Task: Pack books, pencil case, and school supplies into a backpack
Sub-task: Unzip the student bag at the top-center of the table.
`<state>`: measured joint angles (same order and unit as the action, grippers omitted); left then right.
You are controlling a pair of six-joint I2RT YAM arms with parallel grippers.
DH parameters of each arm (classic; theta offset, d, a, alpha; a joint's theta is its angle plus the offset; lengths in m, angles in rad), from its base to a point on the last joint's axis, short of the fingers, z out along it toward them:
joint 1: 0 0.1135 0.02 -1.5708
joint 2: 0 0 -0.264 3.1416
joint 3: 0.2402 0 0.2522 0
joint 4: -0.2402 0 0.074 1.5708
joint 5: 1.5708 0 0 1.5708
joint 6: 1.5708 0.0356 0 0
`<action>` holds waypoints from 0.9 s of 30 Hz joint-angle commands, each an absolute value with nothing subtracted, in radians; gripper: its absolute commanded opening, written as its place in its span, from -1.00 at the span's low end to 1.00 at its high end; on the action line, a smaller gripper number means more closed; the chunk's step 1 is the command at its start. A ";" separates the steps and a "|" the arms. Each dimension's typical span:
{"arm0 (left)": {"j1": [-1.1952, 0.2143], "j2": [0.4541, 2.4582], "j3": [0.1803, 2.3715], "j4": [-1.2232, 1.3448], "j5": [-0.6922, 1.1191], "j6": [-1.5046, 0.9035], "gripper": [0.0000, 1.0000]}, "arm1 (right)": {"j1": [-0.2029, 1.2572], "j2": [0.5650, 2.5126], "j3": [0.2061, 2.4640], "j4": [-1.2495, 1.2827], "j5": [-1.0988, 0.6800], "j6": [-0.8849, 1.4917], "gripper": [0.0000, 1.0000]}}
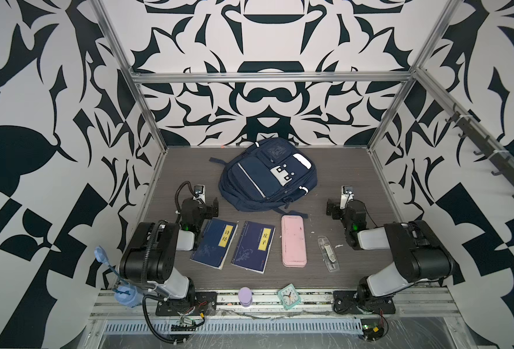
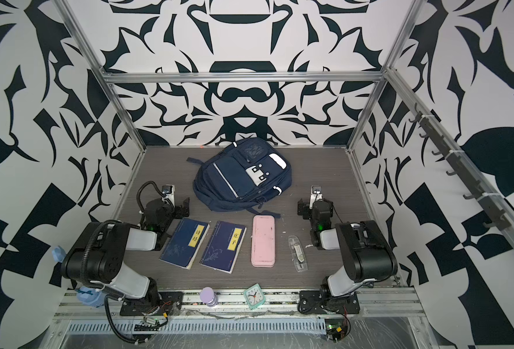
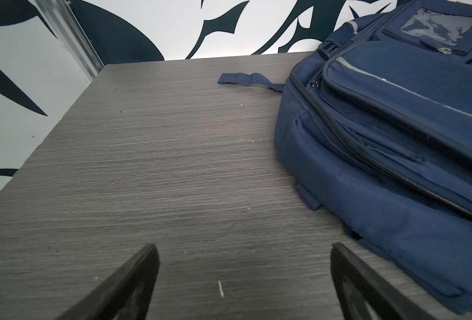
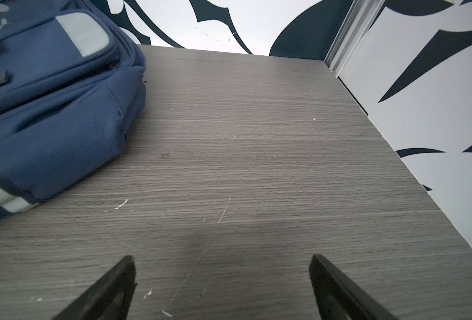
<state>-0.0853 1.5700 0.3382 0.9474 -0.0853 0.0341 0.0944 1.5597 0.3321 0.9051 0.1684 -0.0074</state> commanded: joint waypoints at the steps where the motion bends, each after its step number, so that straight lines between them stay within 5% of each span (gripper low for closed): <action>1: -0.084 1.564 0.359 0.949 -0.077 0.039 0.98 | 0.098 1.557 0.353 0.920 0.162 -0.014 1.00; 27: -0.084 1.565 0.360 0.946 -0.071 0.045 0.98 | 0.098 1.554 0.353 0.918 0.153 -0.020 1.00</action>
<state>-0.0853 1.5700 0.3382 0.9474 -0.0853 0.0345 0.0944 1.5597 0.3321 0.9016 0.1635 -0.0086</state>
